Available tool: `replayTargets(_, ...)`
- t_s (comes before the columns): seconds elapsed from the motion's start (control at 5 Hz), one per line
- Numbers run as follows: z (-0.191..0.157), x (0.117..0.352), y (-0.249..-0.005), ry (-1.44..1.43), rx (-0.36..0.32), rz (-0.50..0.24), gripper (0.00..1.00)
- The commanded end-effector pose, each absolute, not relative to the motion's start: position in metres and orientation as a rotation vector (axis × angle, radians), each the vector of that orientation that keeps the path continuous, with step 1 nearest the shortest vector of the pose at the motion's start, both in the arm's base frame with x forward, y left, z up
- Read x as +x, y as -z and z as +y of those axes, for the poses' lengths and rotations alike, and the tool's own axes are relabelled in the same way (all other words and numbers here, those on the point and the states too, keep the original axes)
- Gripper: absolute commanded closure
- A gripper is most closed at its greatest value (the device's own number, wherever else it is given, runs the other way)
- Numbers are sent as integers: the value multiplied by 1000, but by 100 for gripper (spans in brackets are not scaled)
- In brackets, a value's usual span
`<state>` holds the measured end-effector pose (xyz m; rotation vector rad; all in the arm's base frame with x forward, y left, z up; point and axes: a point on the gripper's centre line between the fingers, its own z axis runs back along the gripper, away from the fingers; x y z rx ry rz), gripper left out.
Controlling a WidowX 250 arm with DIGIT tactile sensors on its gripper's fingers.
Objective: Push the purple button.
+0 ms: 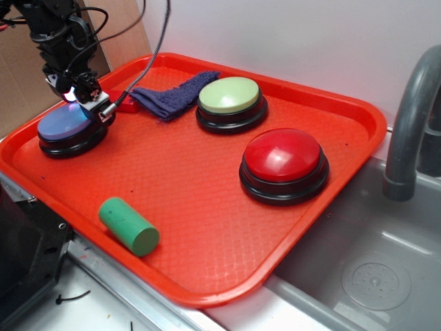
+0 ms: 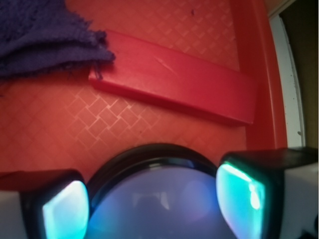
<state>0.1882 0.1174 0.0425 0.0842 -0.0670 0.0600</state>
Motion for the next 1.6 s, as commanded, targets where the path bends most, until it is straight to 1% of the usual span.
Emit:
replayTargets(0.0, 101, 189, -102, -57, 96, -81, 0)
replayTargets(0.2, 94, 190, -123, -53, 115, -104, 0)
replayTargets(0.8, 85, 193, -149, -38, 120, -123, 0)
replayTargets(1.2, 69, 196, -161, -11, 107, -117, 0)
replayTargets(1.4, 65, 197, -162, -16, 112, -113, 0)
